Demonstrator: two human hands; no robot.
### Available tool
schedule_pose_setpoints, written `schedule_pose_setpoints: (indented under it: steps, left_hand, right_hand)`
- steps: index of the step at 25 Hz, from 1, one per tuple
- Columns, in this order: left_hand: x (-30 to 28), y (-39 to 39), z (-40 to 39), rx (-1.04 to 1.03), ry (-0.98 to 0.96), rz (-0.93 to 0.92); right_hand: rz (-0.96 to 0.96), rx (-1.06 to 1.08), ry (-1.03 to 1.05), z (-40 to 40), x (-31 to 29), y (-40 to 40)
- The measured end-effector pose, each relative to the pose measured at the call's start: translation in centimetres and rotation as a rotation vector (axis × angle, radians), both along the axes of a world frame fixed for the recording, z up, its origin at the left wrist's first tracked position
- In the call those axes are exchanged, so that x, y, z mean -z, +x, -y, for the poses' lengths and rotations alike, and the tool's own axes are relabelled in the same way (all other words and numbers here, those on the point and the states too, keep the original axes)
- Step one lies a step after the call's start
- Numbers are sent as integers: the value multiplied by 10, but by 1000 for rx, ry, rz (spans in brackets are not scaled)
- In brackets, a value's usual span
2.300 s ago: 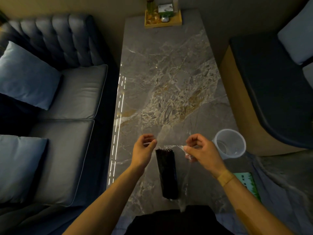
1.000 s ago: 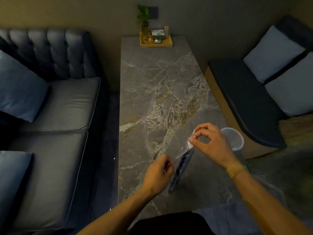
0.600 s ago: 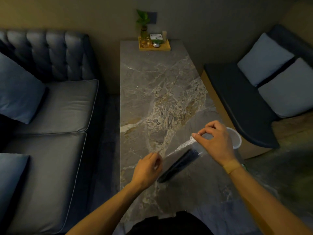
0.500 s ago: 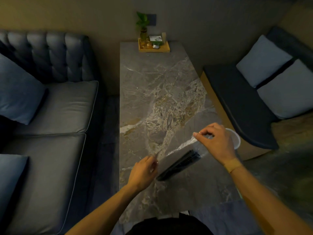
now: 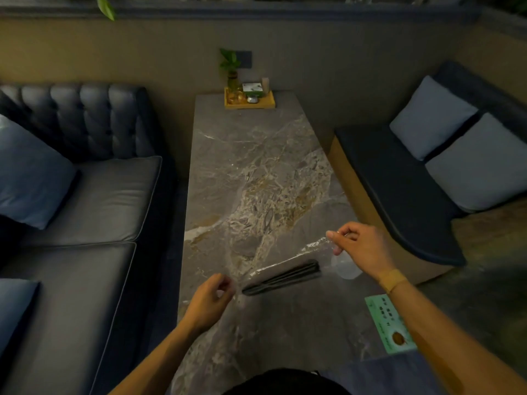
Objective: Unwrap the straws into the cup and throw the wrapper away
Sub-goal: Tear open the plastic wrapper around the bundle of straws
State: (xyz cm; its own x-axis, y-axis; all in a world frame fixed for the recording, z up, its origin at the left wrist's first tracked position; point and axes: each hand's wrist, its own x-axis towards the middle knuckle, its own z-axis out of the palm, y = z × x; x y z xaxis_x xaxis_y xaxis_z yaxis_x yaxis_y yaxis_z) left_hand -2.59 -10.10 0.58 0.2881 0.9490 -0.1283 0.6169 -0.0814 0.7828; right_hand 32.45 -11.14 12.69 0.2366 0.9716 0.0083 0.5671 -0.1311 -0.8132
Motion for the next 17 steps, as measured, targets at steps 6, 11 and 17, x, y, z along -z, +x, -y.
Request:
schedule_pose_setpoints:
  steps: [6, 11, 17]
  left_hand:
    - [-23, 18, -12, -158, -20, 253]
    - [-49, 31, -30, -233, 10, 336]
    - [-79, 49, -48, -194, 90, 445]
  right_hand:
    - [-355, 3, -100, -8, 0, 34]
    - [-471, 16, -166, -13, -9, 52]
    - [-485, 83, -116, -14, -14, 72]
